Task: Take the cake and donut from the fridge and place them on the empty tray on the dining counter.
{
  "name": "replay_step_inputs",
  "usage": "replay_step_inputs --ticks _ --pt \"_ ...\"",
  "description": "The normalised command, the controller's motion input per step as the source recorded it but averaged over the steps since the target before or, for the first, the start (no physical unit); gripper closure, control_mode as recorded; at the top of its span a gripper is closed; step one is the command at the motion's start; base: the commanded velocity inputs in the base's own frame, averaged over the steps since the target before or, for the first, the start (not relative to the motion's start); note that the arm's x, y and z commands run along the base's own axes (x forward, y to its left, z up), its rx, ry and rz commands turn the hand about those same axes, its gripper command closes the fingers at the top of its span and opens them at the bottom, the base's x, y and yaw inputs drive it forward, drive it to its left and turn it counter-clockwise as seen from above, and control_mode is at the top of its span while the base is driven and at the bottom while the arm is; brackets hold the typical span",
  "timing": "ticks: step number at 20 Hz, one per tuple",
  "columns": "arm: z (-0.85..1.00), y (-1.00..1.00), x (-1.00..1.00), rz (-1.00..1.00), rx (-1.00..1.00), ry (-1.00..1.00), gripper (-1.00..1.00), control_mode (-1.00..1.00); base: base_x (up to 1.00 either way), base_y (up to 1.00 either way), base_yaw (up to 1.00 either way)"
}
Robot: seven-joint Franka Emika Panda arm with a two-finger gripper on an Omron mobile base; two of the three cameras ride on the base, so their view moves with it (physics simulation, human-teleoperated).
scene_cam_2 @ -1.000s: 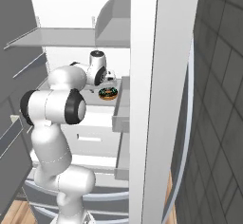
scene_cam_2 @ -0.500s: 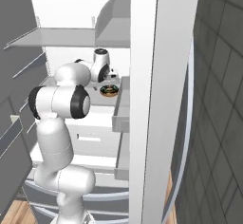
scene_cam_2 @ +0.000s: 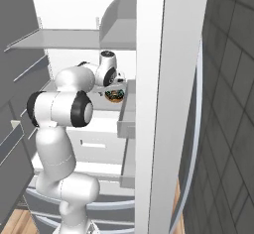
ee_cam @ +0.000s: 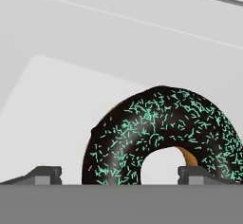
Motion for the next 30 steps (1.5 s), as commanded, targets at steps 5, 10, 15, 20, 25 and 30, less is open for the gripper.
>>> replay_step_inputs --ticks 5,10,15,20,25,30 --pt "-0.26 0.0 0.0 0.0 0.0 0.0 -1.0 -1.0 0.0 0.0 0.0" --pt "-0.3 0.04 0.0 0.01 0.0 0.03 -1.0 -1.0 0.0 0.0 0.0" --pt "-0.4 0.08 0.04 0.02 0.0 0.09 -1.0 -1.0 0.0 0.0 0.0" --pt "-0.5 0.14 0.07 0.0 0.0 0.14 1.0 -1.0 0.0 0.0 0.0" --pt "-0.15 0.02 -0.27 0.0 0.0 0.03 1.0 -1.0 0.0 0.0 0.0" --pt "0.13 0.0 -0.99 0.0 0.0 -0.13 1.0 -1.0 0.0 0.0 0.0"
